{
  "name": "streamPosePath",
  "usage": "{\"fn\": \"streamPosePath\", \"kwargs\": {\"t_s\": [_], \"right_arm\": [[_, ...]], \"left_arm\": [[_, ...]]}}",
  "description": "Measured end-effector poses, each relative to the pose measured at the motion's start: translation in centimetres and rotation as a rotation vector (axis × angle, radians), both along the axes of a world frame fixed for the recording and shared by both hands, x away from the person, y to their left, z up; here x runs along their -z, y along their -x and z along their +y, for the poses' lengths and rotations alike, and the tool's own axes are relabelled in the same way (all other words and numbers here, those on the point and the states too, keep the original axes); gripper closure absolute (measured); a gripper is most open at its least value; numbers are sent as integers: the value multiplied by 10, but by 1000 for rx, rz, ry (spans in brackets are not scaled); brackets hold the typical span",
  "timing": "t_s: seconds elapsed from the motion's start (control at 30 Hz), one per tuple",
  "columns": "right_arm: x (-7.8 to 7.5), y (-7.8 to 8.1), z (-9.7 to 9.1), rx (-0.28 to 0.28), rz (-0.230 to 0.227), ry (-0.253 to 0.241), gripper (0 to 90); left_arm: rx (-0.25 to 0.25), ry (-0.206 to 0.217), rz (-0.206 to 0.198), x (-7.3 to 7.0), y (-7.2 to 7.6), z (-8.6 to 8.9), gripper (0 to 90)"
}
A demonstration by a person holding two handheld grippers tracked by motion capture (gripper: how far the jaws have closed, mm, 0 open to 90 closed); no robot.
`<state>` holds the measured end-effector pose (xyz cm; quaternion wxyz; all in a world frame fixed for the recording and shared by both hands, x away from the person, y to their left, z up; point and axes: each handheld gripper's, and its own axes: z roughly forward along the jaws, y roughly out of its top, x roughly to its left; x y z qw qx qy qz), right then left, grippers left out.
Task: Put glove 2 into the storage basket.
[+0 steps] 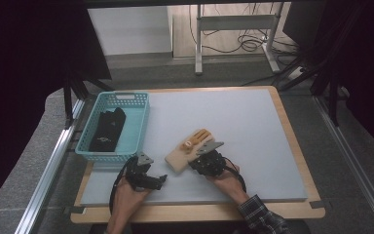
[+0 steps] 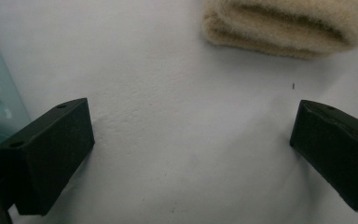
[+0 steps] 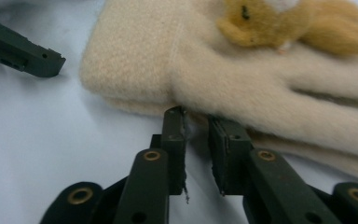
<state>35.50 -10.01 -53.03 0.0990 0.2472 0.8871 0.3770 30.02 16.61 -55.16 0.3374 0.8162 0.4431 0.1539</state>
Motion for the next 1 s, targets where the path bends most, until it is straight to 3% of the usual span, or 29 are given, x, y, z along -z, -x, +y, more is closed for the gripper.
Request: {"fn": "streamPosePath", "kwargs": {"t_s": [0.23,0.67,1.0], "right_arm": [[-9,1,-19,31,-37,2,621],[-23,-6,-85,186,-58,-22,371],[-21,-6,-133,294,-64,-32,217]], "left_arm": [[-4,4,-1,0,0,0,0],[-3,6,-1,0,0,0,0],[-2,6,-1,0,0,0,0]]}}
